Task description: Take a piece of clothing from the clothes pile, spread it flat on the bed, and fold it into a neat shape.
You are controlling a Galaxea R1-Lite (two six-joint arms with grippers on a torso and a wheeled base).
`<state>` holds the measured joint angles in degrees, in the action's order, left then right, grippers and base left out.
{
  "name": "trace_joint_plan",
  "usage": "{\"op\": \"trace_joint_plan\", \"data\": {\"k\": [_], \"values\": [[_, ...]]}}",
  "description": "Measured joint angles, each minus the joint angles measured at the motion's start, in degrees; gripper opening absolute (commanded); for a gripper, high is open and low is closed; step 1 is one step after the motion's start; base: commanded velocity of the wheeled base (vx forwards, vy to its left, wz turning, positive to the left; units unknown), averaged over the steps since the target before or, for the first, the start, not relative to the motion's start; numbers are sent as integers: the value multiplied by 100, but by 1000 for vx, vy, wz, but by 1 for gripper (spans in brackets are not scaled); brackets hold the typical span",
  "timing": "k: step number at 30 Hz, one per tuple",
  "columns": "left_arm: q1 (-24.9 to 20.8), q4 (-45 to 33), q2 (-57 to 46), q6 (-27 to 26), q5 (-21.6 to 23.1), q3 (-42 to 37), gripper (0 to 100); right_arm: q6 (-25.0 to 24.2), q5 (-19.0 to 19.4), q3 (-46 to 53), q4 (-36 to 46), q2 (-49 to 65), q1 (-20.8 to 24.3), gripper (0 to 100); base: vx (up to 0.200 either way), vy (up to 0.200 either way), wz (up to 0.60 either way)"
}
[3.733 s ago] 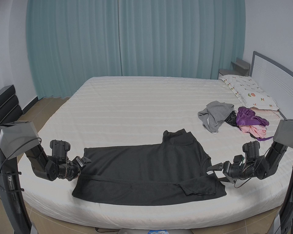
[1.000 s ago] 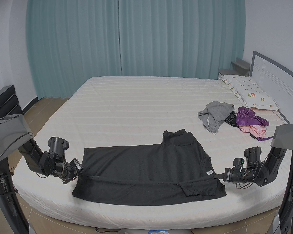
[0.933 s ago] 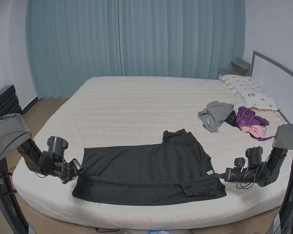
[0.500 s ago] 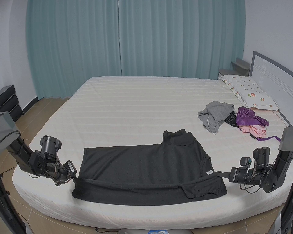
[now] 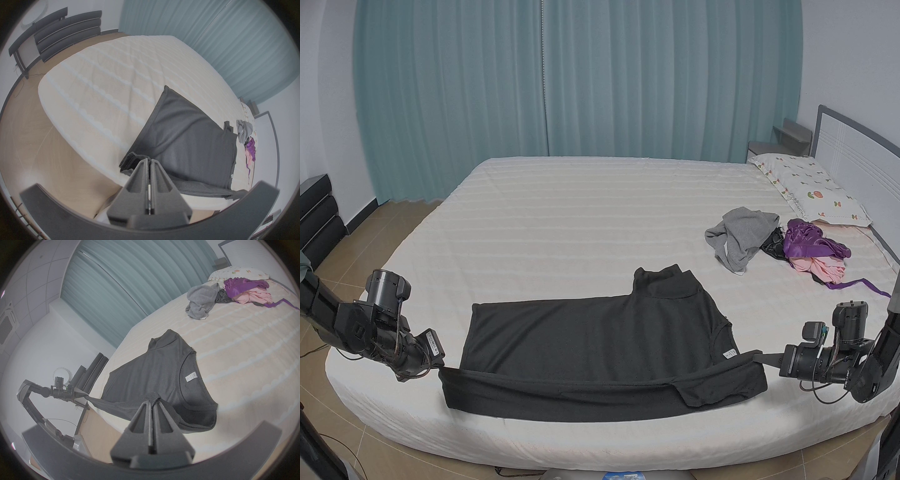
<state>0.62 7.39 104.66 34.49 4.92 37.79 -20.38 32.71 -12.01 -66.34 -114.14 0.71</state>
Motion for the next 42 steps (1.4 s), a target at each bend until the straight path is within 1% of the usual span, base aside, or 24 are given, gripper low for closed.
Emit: {"op": "trace_joint_plan", "data": {"k": [5, 9, 12, 19, 27, 36, 42], "values": [[20, -345, -193, -268, -2, 0, 0, 5, 0, 129, 0, 201, -22, 0, 0, 0, 0], [34, -488, -280, -358, 0, -6, 0, 9, 2, 201, 2, 334, -30, 0, 0, 0, 0], [43, -619, -344, -411, 0, -6, 0, 51, 79, 297, 7, 419, -29, 0, 0, 0, 0], [87, -1003, -463, -762, 5, -4, 0, 73, 126, 380, 11, 546, -46, 0, 0, 0, 0], [102, -1106, -491, -885, 11, -4, 0, 121, 154, 411, 71, 555, -95, 0, 0, 0, 0], [102, -1061, -300, -890, 106, 63, 0, 123, 154, 243, 33, 204, -169, 0, 0, 0, 0], [102, -790, -24, -852, 141, 176, 0, 106, 152, -17, 33, -110, -187, 0, 0, 0, 0]]}}
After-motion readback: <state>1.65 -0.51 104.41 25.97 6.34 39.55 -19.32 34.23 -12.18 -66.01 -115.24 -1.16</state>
